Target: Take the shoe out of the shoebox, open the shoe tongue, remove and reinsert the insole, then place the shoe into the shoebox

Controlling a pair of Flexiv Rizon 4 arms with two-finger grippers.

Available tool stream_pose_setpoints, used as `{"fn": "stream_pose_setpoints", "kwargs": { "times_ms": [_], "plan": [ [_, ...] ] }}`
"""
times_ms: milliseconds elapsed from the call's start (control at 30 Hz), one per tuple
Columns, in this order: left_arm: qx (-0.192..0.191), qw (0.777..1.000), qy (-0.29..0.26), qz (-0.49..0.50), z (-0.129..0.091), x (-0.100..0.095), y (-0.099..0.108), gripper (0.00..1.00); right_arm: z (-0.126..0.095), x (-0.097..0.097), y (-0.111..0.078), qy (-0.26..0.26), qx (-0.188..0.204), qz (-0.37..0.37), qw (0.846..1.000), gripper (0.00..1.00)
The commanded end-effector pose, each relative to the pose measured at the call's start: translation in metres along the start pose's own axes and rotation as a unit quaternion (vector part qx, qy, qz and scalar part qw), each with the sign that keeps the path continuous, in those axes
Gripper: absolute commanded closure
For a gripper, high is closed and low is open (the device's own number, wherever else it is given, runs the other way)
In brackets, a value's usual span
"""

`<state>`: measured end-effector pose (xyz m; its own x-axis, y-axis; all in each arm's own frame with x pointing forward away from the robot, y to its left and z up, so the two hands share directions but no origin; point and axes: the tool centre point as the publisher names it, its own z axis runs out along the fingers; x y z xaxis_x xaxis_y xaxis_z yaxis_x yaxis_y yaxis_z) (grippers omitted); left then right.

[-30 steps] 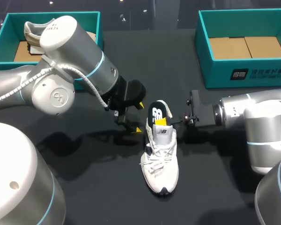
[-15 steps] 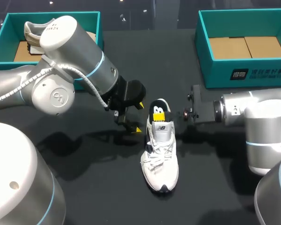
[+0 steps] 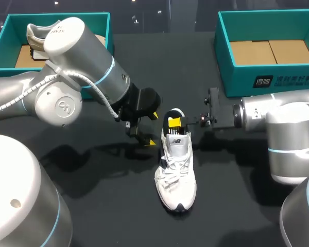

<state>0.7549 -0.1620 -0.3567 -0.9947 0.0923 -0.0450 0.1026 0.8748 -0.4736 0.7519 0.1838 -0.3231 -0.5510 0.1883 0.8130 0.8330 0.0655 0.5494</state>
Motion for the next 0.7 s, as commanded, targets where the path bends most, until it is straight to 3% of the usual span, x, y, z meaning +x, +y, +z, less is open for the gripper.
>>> {"fn": "stream_pose_setpoints", "kwargs": {
  "times_ms": [33, 300, 333, 400, 433, 567, 700],
  "plan": [
    [-0.001, 1.0, 0.0, 0.0, 0.0, 0.0, 0.0, 0.0, 0.002, -0.003, -0.015, -0.002, -0.003, 0.01, 1.0, 1.0],
    [-0.001, 1.0, 0.0, 0.0, 0.0, 0.0, 0.0, 0.0, 0.002, 0.0, -0.03, -0.01, -0.004, 0.029, 1.0, 1.0],
    [-0.001, 1.0, 0.0, 0.0, 0.0, 0.0, 0.0, 0.0, 0.001, 0.002, -0.028, -0.012, -0.005, 0.024, 1.0, 0.96],
    [-0.001, 1.0, 0.0, 0.0, 0.0, 0.0, 0.0, 0.0, 0.0, 0.007, -0.022, -0.015, -0.005, 0.013, 1.0, 0.66],
    [-0.001, 1.0, 0.0, 0.0, 0.0, 0.0, 0.0, 0.0, 0.0, 0.009, -0.019, -0.015, -0.005, 0.007, 1.0, 0.62],
    [-0.001, 1.0, 0.0, 0.0, 0.0, 0.0, 0.0, 0.0, -0.001, 0.013, -0.005, -0.019, 0.003, -0.012, 1.0, 0.52],
    [-0.001, 1.0, 0.0, 0.0, 0.0, 0.0, 0.0, 0.0, -0.003, 0.011, 0.006, -0.021, 0.009, -0.02, 1.0, 0.52]
  ]
}}
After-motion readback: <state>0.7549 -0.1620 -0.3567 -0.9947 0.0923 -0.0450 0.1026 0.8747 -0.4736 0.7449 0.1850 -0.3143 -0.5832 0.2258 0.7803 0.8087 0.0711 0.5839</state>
